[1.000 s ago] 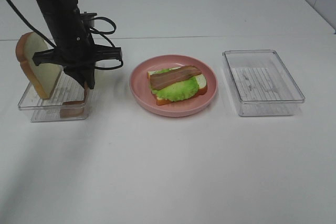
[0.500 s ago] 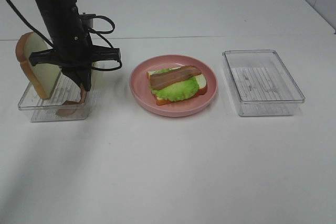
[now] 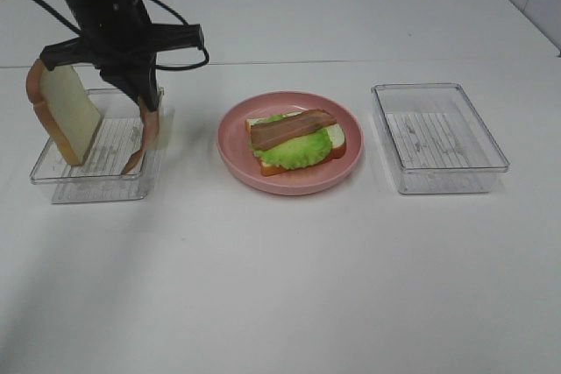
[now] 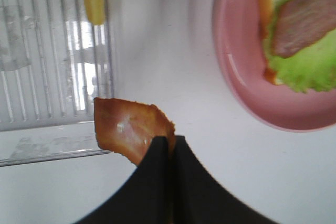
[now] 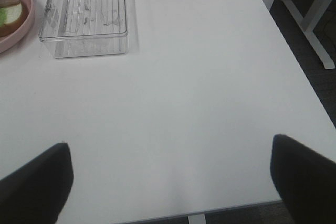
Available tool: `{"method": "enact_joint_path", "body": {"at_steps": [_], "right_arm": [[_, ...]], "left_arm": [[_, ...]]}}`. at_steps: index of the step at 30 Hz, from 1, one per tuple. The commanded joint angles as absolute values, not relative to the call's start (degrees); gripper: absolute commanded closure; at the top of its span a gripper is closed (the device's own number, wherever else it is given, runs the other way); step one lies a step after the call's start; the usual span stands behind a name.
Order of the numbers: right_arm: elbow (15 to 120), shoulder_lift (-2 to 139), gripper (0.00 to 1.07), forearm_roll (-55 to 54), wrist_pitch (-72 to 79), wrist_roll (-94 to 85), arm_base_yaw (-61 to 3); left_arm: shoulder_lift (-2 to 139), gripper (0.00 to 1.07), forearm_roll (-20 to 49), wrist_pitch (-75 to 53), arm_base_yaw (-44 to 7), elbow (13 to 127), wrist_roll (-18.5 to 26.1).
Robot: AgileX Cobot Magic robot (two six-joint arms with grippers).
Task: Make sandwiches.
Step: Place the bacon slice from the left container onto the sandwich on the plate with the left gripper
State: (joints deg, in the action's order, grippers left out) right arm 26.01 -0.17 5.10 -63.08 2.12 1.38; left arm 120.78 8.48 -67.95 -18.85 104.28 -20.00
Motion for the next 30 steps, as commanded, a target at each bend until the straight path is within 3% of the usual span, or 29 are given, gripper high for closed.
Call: {"method": "enact_joint_path", "body": {"at_steps": [1,3,10,19,30], "right_arm": [[25.90,-1.95,0.09,5.33,-63.03,1.55,1.60],[25.90,-1.95,0.09,5.33,-63.03,1.55,1.60],[25.90,-1.89,0.09,5.33,-63.03,1.55,1.60],[25.90,-1.89,0.09,5.27,-63.03,1.55,1.60],[25.90,-1.89,0.09,5.27,-63.03,1.55,1.60]], "left_arm": [[120.32,1.07,12.55,-70.02,-19.19,107.49,-19.31],[120.32,1.07,18.05,-69.96,-19.25,111.04,-17.99],[120.66,1.07,27.27,-63.60,-21.14,114.31,-15.53],[121.30,1.07,29.16,-51.97,-25.61,114.31,-14.67],[126.57,1.07,46.47,-43.26,-27.16,114.25,-5.67]]}}
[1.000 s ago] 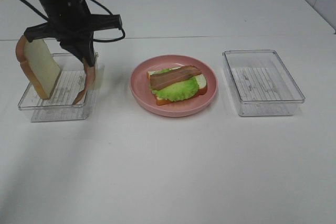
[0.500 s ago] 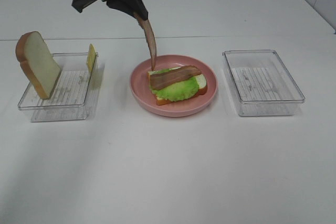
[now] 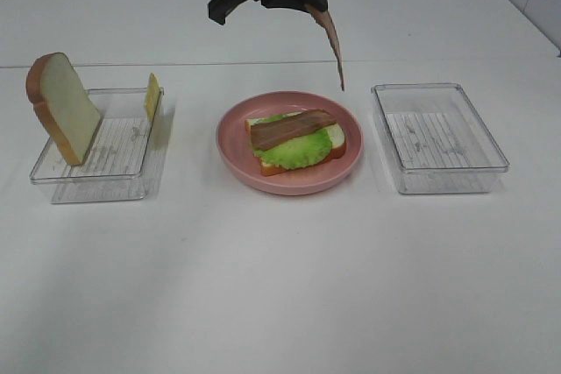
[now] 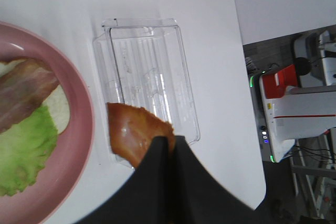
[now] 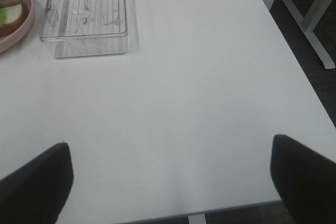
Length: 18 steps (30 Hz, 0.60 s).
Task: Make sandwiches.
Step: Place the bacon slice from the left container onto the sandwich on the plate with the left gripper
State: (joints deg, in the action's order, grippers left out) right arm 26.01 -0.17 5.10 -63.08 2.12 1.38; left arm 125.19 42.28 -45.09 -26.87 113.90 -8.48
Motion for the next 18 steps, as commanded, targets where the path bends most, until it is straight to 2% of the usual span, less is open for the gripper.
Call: {"method": "enact_joint_path", "body": {"at_steps": [1,2,4,7,14,18], "right_arm": [[25.90,-1.89,0.09,5.27,-63.03,1.55,1.60],[25.90,-1.89,0.09,5.27,-63.03,1.55,1.60],[25.90,-1.89,0.09,5.27,-63.03,1.55,1.60],[25.90,-1.89,0.09,5.27,-63.03,1.55,1.60],[25.90,-1.89,0.09,5.27,-63.03,1.55,1.60],[25.90,-1.89,0.09,5.27,-63.03,1.55,1.60]], "left_arm": [[127.08,1.07,47.56,-43.09,-27.16,114.25,-4.87],[127.08,1.07,47.56,-43.09,-27.16,114.25,-4.87],[130.18,1.07,51.85,-43.20,-27.16,114.25,-2.69],[132.24,1.07,53.23,-43.14,-27.16,114.25,-2.69],[136.25,1.07,53.11,-43.26,-26.99,114.25,-1.60],[137.97,1.07,50.65,-43.77,-25.73,114.25,-1.60]]}}
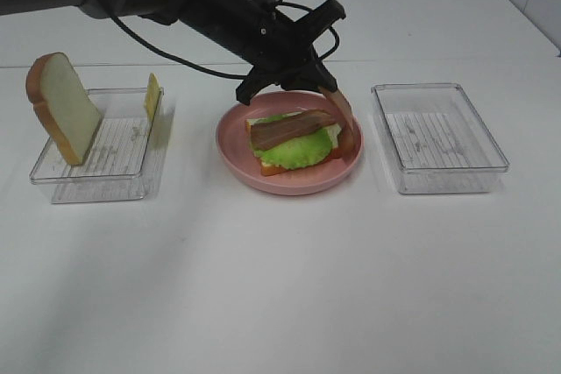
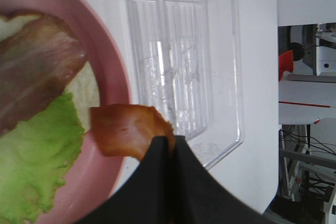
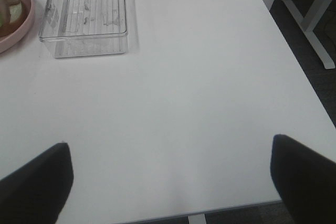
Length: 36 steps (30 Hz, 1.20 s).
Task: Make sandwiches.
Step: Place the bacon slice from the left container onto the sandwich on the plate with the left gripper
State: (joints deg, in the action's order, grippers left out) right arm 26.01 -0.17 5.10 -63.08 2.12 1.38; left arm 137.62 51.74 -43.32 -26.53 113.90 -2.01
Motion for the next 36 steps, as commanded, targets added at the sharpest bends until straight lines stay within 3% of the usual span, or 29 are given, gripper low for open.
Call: {"method": "enact_joint_path", "body": {"at_steps": [1,5,12,18,29,30,31,32,34,35,36], "right_arm": [[25.90,-1.89,0.09,5.27,-63.03,1.55,1.60],[25.90,-1.89,0.09,5.27,-63.03,1.55,1.60],[25.90,-1.89,0.09,5.27,-63.03,1.55,1.60],[25.90,-1.89,0.09,5.27,-63.03,1.55,1.60],[25.90,-1.89,0.09,5.27,-63.03,1.55,1.60],[25.90,-1.89,0.09,5.27,-63.03,1.55,1.60],[25.90,-1.89,0.09,5.27,-63.03,1.55,1.60],[25.90,-1.89,0.09,5.27,-63.03,1.55,1.60],[25.90,-1.89,0.09,5.27,-63.03,1.55,1.60],[25.90,-1.89,0.09,5.27,-63.03,1.55,1.60],[25.90,-1.89,0.09,5.27,-63.03,1.55,1.60]], "left_arm": [[137.97,1.07,50.65,-43.77,-25.73,114.25,-1.60],[137.97,1.07,44.58,-44.06,-24.75,114.31,-1.89],[137.97,1.07,40.39,-45.21,-23.43,114.31,-1.83],[137.97,1.07,31.57,-47.10,-23.43,114.31,-1.89],[137.97,1.05,29.11,-45.15,-23.43,114.31,-2.06],[137.97,1.02,29.11,-45.15,-23.43,114.31,-2.06],[137.97,0.88,29.16,-45.38,-23.43,114.31,-2.06],[137.97,0.88,29.16,-45.38,-23.43,114.31,-2.06],[137.97,0.59,29.16,-46.01,-23.43,114.31,-2.06],[137.97,0.59,29.16,-46.01,-23.43,114.31,-2.06],[137.97,0.35,29.16,-46.29,-23.43,114.31,-2.06]]}}
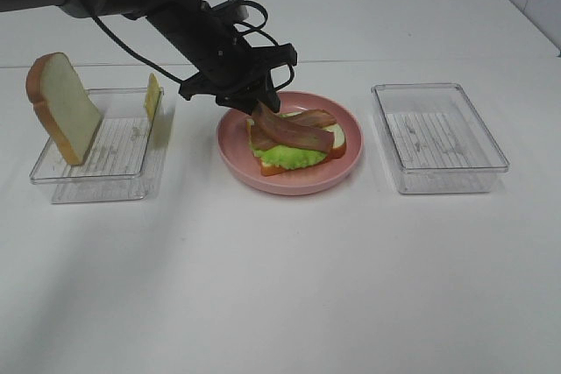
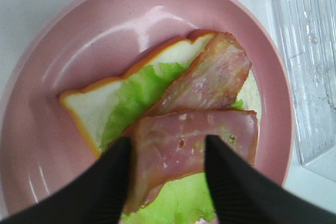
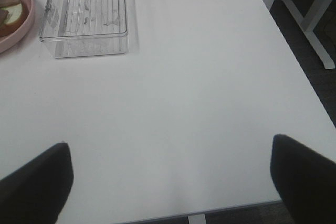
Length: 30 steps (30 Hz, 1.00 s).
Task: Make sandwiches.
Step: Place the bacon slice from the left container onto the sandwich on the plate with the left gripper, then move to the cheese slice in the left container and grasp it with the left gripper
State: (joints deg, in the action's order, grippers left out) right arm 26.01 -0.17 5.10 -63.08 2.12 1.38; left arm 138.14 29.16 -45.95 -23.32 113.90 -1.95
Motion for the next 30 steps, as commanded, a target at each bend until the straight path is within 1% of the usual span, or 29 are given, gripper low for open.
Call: {"method": "enact_joint_path", "body": {"at_steps": [1,2,3,12,14,16,17,18,19,20,21,22,24,27,28,29,30], "right_arm": [[25.90,-1.89,0.09,5.27,-63.03,1.55,1.60],[25.90,-1.89,0.09,5.27,-63.03,1.55,1.60],[25.90,-1.89,0.09,5.27,-63.03,1.55,1.60],[25.90,-1.89,0.09,5.27,-63.03,1.55,1.60],[25.90,-1.89,0.09,5.27,-63.03,1.55,1.60],[25.90,-1.89,0.09,5.27,-63.03,1.55,1.60],[25.90,-1.89,0.09,5.27,-63.03,1.55,1.60],[25.90,-1.89,0.09,5.27,-63.03,1.55,1.60],[25.90,-1.89,0.09,5.27,-63.03,1.55,1.60],[25.90,-1.89,0.09,5.27,-63.03,1.55,1.60],[25.90,-1.89,0.09,5.27,-63.03,1.55,1.60],[25.90,-1.89,0.09,5.27,-63.03,1.55,1.60],[25.90,-1.89,0.09,5.27,-63.03,1.55,1.60],[25.90,-1.89,0.09,5.27,-63.03,1.55,1.60],[25.90,-1.89,0.09,5.27,-63.03,1.55,1.60],[25.90,-1.89,0.09,5.27,-63.03,1.55,1.60],[25.90,-1.89,0.09,5.27,-63.03,1.55,1.60]], "left_arm": [[137.97,0.35,29.16,-46.29,-23.43,114.31,-2.06],[137.85,0.14,29.39,-46.35,-23.43,114.36,-2.06],[137.74,0.06,29.51,-46.47,-23.43,114.36,-2.01],[134.99,0.05,29.34,-48.30,-23.43,114.48,-1.72],[134.30,0.05,28.99,-50.02,-23.43,115.34,-1.72],[133.96,0.05,28.13,-54.83,-23.43,118.43,-1.89],[133.96,0.05,28.13,-54.83,-23.43,118.43,-1.89],[133.96,0.05,27.22,-59.30,-23.43,121.64,-2.23],[133.96,0.05,26.36,-61.08,-23.43,122.90,-2.52],[133.96,0.05,26.36,-61.08,-23.43,122.90,-2.52],[133.96,0.05,24.41,-64.97,-23.43,125.94,-3.78],[133.96,0.05,24.41,-64.97,-23.43,125.94,-3.78],[133.96,0.05,17.48,-73.91,-23.43,132.87,-6.82],[133.96,0.05,15.70,-75.52,-23.43,133.96,-7.10],[133.33,0.05,12.26,-75.46,-23.43,134.82,-7.45],[132.93,0.05,11.06,-75.46,-23.43,134.70,-8.42],[132.93,0.05,11.06,-75.46,-23.43,134.70,-8.42]]}}
